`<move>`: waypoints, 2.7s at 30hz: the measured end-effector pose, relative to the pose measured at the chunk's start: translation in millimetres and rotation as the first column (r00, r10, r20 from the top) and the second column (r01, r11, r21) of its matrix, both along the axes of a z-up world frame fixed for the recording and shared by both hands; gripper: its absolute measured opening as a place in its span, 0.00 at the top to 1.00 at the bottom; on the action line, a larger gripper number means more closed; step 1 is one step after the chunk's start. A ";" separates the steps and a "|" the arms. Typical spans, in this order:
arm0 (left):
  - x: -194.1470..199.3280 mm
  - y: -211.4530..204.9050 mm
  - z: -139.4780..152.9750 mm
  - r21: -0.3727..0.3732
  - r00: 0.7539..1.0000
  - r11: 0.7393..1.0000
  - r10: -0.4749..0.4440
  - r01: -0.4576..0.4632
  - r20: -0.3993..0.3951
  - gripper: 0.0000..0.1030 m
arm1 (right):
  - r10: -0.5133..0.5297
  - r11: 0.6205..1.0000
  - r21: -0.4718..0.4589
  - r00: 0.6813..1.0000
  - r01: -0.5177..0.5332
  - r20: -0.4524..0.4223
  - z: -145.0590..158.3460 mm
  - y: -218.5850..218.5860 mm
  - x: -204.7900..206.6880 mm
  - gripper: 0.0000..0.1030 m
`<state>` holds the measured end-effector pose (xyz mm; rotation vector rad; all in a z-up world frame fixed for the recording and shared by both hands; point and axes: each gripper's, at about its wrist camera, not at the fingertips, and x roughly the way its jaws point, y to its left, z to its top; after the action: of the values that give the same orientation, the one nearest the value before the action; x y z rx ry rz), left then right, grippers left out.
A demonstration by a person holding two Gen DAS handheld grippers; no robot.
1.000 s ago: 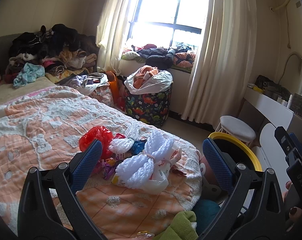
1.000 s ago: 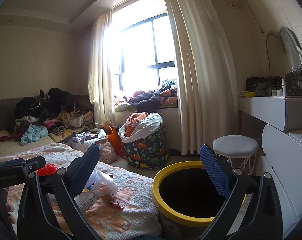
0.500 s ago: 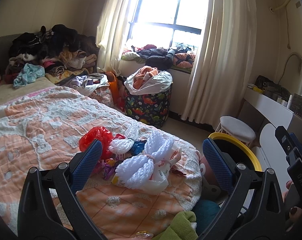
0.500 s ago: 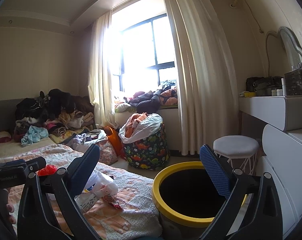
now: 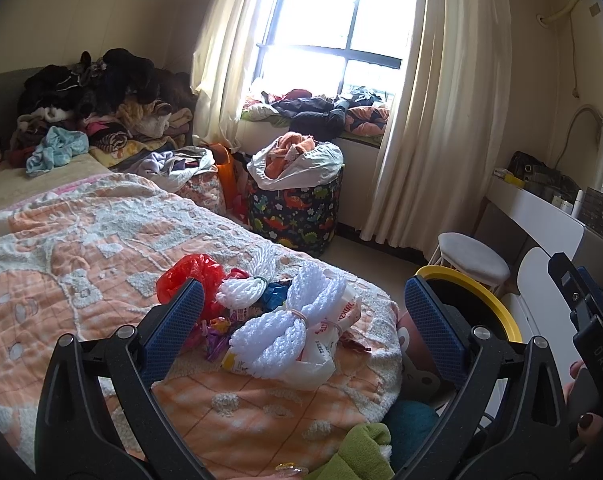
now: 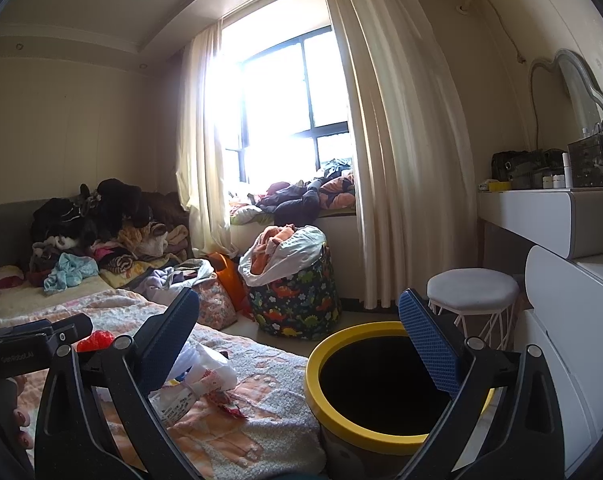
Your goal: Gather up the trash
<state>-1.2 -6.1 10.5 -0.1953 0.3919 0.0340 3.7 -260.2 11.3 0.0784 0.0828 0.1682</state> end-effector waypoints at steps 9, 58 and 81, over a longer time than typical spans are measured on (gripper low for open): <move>0.6 11.5 -1.7 -0.013 0.999 0.999 0.044 -0.044 0.002 0.10 | 0.103 0.995 -0.012 0.995 -0.103 -0.014 3.8 16.3 -0.3 0.06; 54.7 119.8 -46.3 -0.116 0.991 0.993 0.013 -0.028 -0.131 0.10 | 0.281 0.953 0.092 0.724 -0.290 -0.630 -53.9 141.6 141.5 0.28; 80.0 110.5 -63.1 -0.148 0.979 0.989 -0.042 0.013 -0.199 0.74 | 0.470 0.883 0.297 0.667 -0.364 -0.578 -44.1 119.5 151.2 0.86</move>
<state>78.8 104.4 -52.6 -0.3328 0.6002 -0.0024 154.9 -140.7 -32.9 0.2771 0.7858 0.6159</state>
